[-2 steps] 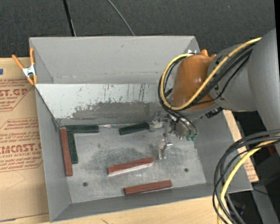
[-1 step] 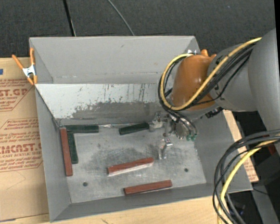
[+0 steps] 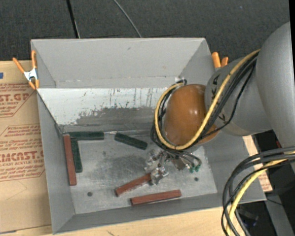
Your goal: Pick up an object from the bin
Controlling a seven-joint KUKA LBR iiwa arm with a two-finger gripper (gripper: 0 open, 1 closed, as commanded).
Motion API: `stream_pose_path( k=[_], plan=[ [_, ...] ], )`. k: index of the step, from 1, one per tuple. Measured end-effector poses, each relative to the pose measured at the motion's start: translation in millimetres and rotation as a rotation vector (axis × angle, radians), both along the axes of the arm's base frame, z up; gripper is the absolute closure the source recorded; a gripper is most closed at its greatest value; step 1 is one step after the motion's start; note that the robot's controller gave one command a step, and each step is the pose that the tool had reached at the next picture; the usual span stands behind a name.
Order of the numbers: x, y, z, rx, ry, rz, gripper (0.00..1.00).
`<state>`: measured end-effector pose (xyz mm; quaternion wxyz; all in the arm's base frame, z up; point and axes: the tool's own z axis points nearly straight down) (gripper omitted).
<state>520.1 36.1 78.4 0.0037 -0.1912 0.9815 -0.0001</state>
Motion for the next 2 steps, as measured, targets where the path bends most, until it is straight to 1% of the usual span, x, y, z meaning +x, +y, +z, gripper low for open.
stream_pose_path(
  k=[1,2],
  plan=[
    [0.0,0.0,0.0,0.0,0.0,0.0,1.0],
    [14.1,1.2,159.6,0.0,0.003,-0.083,1.0]
  ],
)
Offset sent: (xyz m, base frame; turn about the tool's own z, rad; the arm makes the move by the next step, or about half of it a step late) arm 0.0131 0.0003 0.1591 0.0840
